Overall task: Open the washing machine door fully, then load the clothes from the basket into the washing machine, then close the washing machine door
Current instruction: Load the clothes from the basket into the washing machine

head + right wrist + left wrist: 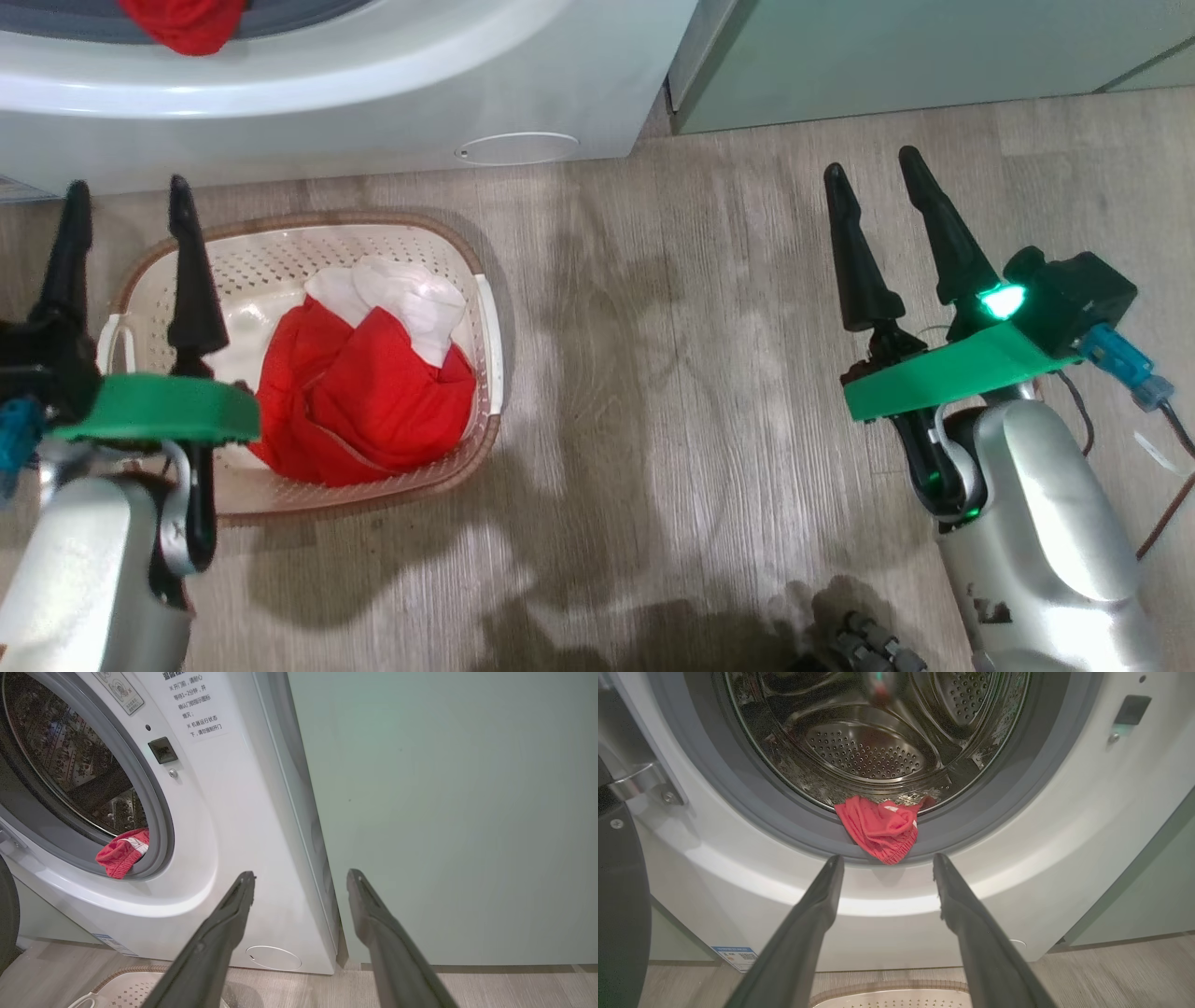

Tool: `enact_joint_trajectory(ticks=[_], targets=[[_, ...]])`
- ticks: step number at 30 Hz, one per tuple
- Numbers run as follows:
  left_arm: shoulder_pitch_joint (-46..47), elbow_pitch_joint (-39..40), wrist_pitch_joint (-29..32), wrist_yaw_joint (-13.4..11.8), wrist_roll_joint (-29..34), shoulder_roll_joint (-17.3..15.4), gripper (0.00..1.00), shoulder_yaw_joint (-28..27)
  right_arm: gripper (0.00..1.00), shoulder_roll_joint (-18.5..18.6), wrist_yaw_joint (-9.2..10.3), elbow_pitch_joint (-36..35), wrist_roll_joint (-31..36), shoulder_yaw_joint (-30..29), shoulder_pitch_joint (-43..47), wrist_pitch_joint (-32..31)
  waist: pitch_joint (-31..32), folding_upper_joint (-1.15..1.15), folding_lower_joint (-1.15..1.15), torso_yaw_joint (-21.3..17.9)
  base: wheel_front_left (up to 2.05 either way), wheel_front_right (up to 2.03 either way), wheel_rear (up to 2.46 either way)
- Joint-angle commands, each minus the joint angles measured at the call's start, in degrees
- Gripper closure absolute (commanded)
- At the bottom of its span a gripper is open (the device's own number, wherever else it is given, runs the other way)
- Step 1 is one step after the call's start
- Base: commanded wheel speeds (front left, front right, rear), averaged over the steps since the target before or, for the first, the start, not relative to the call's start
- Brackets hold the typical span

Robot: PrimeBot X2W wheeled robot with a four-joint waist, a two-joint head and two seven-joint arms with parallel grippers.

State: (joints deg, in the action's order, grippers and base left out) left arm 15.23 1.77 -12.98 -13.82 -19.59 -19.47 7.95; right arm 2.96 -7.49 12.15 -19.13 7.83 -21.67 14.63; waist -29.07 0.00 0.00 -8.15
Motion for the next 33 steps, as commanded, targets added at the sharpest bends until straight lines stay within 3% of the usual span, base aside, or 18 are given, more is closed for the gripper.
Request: enact_joint_trajectory(ticks=[1, 21, 26, 33], targets=[[-0.37, 2.11, 0.27, -0.42, 0.31, -1.01, 0.0, -1.71, 0.0, -0.08, 0.0, -1.4, 0.51, 0.93, 0.77, 0.37, 0.24, 0.0, 0.0, 0.08, 0.0, 0.0, 0.0], [-0.61, 3.51, 3.42, -0.81, 0.89, -2.42, 0.0, -0.11, 0.0, -0.08, 0.0, -1.33, 0.66, 0.73, 0.45, 0.37, -0.45, 0.0, 0.0, 1.16, 0.0, 0.0, 0.0], [5.59, 3.42, 6.74, 0.95, 1.34, -4.44, 0.0, 0.77, 0.0, -0.08, 0.0, -1.86, 0.41, 0.85, -0.05, 0.37, -1.8, 0.0, 0.0, 0.76, 0.0, 0.0, 0.0], [19.96, -3.91, 14.22, 6.14, -0.2, -7.74, 0.0, 1.92, 0.0, -0.08, 0.0, -2.23, -1.85, 2.76, -1.05, 0.37, -3.34, 0.0, 0.0, -2.7, 0.0, 0.0, 0.0]])
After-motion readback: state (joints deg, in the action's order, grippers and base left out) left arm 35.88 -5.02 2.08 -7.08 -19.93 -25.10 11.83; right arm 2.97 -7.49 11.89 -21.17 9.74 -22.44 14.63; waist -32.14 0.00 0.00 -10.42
